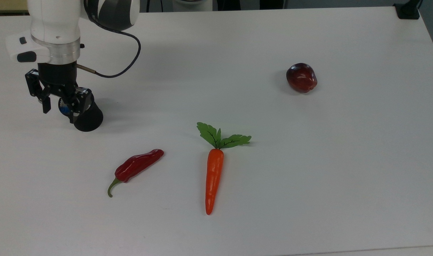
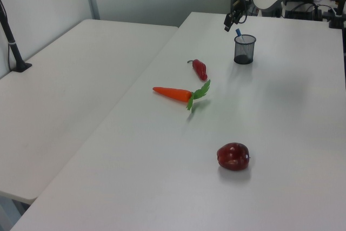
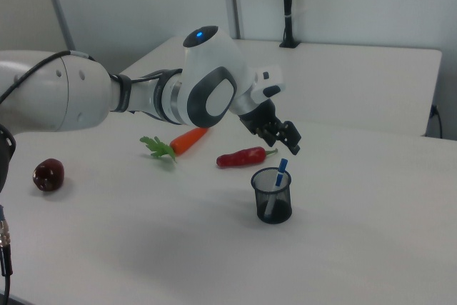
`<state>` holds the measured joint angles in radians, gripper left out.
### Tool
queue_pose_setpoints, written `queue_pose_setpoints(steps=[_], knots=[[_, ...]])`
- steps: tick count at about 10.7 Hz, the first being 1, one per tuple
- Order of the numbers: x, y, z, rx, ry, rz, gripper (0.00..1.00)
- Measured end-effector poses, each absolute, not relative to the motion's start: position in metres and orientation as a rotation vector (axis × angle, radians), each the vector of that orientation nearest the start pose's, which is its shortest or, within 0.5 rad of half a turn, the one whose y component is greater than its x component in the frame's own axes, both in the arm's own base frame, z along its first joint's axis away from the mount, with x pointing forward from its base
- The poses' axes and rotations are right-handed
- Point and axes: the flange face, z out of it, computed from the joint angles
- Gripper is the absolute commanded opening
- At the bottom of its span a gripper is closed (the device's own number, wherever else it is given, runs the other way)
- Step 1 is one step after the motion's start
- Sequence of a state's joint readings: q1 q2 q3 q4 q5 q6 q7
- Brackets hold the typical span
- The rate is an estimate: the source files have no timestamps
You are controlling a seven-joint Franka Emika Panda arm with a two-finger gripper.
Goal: Place marker
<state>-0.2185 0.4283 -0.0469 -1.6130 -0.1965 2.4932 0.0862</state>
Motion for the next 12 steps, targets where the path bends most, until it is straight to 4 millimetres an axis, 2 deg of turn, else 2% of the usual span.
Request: queue_pose_setpoints(steps=[3,5,8,9,10,11,12], knots=[[0.691,-0.172,0.429,-3.241,0.366,-0.728,1.00],[0.695,-0.145,0.430,-3.234,0.349,-0.701,1.00],[0.692,-0.072,0.450,-3.257,0.228,-0.552,1.00],[0.685,-0.042,0.464,-3.269,0.180,-0.485,1.00],[0.678,-0.020,0.474,-3.277,0.147,-0.434,1.00],[0.664,0.011,0.488,-3.292,0.094,-0.341,1.00],[0.653,0.030,0.498,-3.303,0.056,-0.273,1.00]])
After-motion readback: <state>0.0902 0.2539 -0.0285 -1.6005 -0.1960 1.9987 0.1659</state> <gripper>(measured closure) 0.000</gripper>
